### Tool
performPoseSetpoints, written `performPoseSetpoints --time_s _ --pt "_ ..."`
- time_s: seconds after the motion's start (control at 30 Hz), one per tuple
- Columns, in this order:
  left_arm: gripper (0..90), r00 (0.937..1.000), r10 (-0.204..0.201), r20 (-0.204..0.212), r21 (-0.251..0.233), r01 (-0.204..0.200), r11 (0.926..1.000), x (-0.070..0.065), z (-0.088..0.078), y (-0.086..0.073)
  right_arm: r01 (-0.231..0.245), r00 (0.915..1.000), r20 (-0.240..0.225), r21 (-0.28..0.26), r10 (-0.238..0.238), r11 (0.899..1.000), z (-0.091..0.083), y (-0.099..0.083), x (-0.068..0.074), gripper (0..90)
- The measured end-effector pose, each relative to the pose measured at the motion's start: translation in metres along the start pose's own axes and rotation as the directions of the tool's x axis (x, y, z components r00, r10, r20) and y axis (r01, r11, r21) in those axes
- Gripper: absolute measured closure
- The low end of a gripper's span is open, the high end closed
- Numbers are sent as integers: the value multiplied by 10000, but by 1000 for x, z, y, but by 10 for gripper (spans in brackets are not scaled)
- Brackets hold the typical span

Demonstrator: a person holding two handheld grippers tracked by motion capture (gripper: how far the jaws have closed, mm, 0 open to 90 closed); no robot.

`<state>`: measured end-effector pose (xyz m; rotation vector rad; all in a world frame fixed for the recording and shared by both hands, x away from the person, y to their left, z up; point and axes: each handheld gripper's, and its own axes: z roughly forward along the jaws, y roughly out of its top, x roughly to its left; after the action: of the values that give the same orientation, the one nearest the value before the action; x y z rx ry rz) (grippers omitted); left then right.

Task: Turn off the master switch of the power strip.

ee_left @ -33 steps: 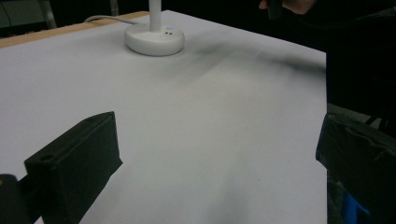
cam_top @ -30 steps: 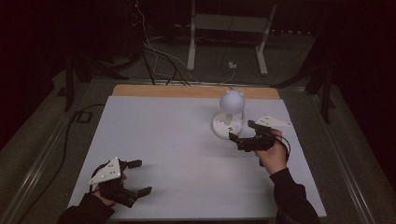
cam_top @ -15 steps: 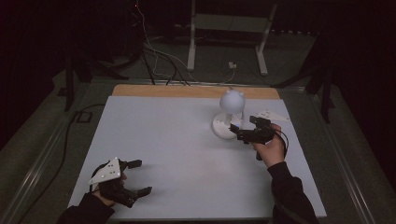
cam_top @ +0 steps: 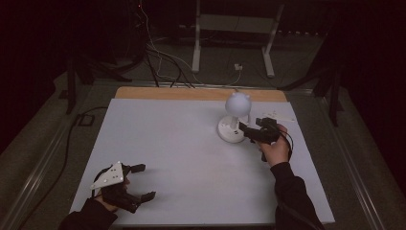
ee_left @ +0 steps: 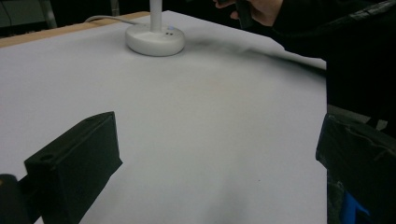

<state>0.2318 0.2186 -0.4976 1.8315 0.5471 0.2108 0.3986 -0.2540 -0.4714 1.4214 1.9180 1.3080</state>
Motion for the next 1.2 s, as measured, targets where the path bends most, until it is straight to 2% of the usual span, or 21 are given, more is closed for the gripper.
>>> performPoseSetpoints --time_s 0.13,0.23,0.3,0.4,0.53,0.7,0.83,0.93,1.03,1.2 --pt "3 10000 -3 -6 1 3 10000 0 0 0 -172 9996 219 -49 173 9998 4 -3 -2 269" --pt "3 10000 5 6 4 -5 10000 0 0 0 -217 9987 469 -15 217 9998 7 -4 -3 383" --pt "3 10000 -6 2 -1 6 10000 0 0 0 -173 9979 627 73 168 9998 8 -5 -3 492" --pt "3 10000 2 -4 18 -2 10000 0 0 0 -129 9975 698 213 114 9997 11 -5 -4 570" --pt "3 10000 -3 -12 25 3 10000 0 0 0 127 9965 816 294 -151 9995 14 -7 -5 643" --pt "3 10000 -15 -6 22 15 10000 0 0 0 226 9961 846 490 -267 9985 18 -9 -3 730" --pt "3 10000 -3 16 38 3 10000 0 0 0 138 9962 852 601 -189 9981 21 -10 -2 809" --pt "3 10000 -2 13 62 2 10000 0 0 0 117 9945 1036 553 -174 9984 22 -11 0 900" --pt "3 10000 -22 13 38 22 10000 0 0 0 359 9917 1213 507 -419 9981 23 -12 1 900" --pt "3 10000 -30 16 44 30 10000 0 0 0 449 9901 1308 532 -516 9976 27 -14 1 900"
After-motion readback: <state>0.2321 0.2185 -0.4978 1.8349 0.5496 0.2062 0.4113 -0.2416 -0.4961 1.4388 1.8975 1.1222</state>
